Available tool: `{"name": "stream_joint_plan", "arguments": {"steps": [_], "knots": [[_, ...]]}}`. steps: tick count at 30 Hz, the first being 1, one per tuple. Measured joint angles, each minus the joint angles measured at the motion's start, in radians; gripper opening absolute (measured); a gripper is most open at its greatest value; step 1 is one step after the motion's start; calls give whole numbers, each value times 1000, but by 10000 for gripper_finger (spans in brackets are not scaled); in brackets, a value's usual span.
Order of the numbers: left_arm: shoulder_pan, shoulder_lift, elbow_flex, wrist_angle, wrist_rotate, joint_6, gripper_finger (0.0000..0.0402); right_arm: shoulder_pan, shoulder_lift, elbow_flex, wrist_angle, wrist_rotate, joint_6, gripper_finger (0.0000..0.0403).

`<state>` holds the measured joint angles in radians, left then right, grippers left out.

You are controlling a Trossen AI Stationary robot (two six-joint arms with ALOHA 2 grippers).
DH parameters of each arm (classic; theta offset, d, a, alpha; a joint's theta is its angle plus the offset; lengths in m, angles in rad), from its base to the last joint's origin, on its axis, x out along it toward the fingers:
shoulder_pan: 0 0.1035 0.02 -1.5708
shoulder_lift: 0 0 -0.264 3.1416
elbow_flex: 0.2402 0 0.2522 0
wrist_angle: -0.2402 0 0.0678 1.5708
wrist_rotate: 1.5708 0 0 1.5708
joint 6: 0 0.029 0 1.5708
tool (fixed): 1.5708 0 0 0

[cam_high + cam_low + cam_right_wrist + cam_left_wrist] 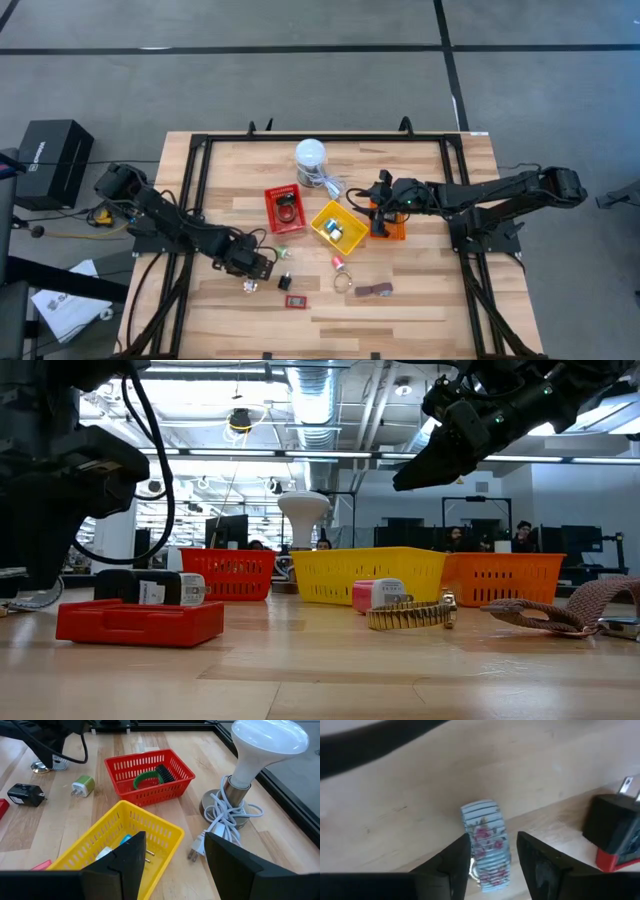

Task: Pick & Place Office items
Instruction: Put the white watch into the red basket

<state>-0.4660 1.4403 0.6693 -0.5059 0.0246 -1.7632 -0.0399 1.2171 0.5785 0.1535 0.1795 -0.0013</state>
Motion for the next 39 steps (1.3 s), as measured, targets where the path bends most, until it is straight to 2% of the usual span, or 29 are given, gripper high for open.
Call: {"name": "stream_joint_plan", "arguments": {"steps": [5,15,22,29,33,39], "knots": [[0,0,0,0,-1,12,150,0,0,0,0,0,-2,193],[0,0,0,-1,-44,43,74,0,0,0,0,0,0,193],[0,0,0,2,-72,60,89,0,0,0,0,0,0,193],[0,0,0,11,-73,65,71,0,0,0,0,0,0,193],[0,-24,0,17,-85,83,81,0,0,0,0,0,0,193],[0,-123,0,16,-193,117,75,0,0,0,0,0,0,193]]}}
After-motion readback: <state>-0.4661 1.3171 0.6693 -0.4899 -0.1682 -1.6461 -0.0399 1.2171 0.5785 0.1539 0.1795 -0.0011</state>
